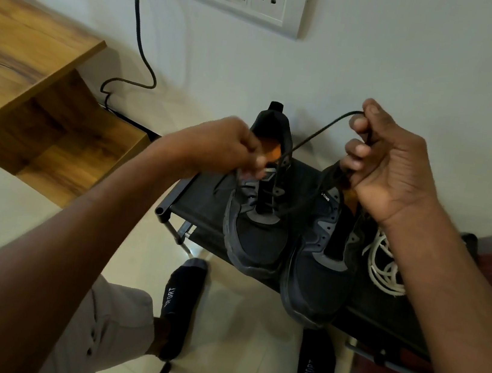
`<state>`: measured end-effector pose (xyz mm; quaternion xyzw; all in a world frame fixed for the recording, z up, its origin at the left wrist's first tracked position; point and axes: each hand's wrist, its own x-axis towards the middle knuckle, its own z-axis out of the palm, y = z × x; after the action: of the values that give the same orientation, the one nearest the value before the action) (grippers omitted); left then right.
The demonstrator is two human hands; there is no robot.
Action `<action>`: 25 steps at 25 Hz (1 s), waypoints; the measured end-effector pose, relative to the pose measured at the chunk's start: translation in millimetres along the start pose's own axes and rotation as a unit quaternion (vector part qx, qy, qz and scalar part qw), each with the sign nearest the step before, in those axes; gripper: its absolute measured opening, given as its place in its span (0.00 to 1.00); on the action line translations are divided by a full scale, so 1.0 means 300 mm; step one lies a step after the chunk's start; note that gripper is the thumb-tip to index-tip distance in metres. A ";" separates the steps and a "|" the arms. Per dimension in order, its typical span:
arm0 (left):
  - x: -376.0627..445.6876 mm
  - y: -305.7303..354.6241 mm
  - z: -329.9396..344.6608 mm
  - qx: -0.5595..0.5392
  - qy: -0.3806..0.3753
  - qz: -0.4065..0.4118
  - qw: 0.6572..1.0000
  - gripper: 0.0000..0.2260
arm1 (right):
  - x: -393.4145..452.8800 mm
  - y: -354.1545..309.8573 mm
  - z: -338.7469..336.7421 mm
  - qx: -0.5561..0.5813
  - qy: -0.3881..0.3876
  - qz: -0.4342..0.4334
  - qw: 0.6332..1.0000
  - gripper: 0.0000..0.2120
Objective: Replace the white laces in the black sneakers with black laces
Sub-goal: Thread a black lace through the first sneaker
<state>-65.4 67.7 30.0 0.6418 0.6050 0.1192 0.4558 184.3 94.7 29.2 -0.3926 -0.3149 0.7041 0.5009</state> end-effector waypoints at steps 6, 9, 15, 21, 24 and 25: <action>-0.005 -0.009 0.010 0.137 0.039 0.053 0.988 0.15 | -0.018 0.072 0.039 -0.333 -0.093 -0.001 0.938 0.07; 0.004 0.027 0.030 0.057 0.050 0.143 0.987 0.18 | -0.024 0.078 0.054 -0.319 -0.151 0.027 0.935 0.09; -0.012 0.045 0.017 -0.027 -0.012 0.123 0.992 0.06 | -0.024 0.058 0.030 -0.279 -0.117 0.025 0.953 0.11; -0.044 -0.043 -0.036 0.151 -0.230 -0.045 0.960 0.07 | 0.008 0.076 0.000 -0.324 0.088 -0.065 0.940 0.06; -0.027 -0.023 -0.028 0.143 -0.140 -0.007 0.980 0.11 | -0.011 0.109 0.043 -0.408 0.007 -0.057 0.911 0.08; -0.023 -0.015 -0.026 0.136 -0.086 0.009 0.987 0.12 | -0.012 0.118 0.052 -0.422 -0.019 -0.047 0.905 0.09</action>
<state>-75.6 64.4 33.7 0.7108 0.5687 -0.0157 0.4137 155.2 79.9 8.1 -0.5386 -0.6104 0.4879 0.3150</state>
